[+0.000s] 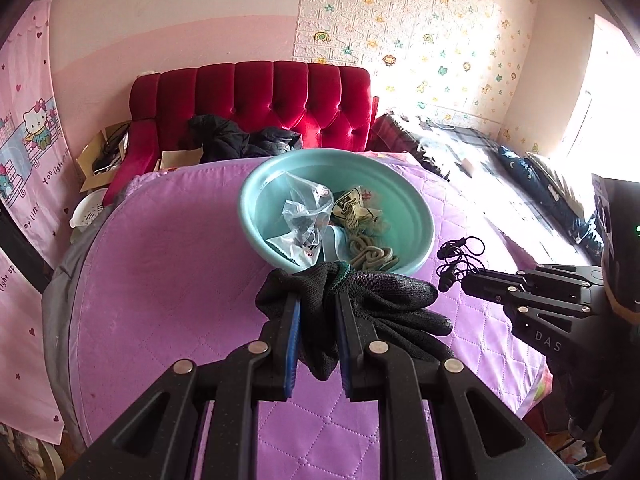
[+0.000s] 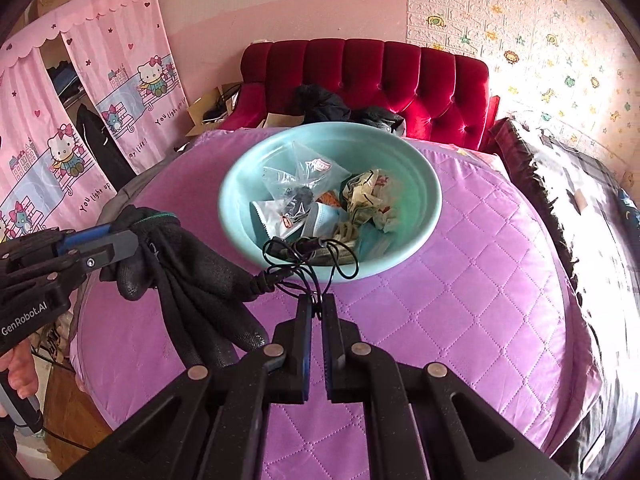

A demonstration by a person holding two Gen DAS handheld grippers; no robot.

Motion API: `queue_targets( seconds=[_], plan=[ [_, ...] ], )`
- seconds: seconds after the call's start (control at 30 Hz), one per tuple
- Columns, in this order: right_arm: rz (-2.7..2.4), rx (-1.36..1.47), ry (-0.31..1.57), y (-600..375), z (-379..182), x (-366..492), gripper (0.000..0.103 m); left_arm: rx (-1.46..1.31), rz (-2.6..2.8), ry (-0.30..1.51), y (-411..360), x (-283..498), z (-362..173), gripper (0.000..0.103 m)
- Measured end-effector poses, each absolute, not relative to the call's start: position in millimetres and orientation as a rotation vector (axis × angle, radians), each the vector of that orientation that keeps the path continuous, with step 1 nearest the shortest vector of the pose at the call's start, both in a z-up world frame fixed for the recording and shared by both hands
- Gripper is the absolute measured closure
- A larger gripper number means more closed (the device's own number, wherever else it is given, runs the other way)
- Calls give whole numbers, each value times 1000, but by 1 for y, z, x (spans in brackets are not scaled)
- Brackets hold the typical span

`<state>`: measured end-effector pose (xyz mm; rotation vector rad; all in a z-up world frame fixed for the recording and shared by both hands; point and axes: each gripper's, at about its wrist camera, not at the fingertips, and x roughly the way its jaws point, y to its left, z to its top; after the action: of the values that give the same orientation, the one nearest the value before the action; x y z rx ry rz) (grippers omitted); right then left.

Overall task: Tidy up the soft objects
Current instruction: 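Carry the gloves and earphones over the teal basin with both tools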

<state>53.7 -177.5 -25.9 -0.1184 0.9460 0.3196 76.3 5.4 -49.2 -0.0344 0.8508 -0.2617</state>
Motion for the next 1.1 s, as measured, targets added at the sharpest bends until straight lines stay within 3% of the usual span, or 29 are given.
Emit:
queue_targets(
  seconds=[0.57,1.1],
  plan=[
    [275,-97,891,-184,10,126,100,11,-291,821,-15,154,-35,85],
    [261,-88,927,-181,-7,203,100,14,-282,852,-28,223,-59,85]
  ],
)
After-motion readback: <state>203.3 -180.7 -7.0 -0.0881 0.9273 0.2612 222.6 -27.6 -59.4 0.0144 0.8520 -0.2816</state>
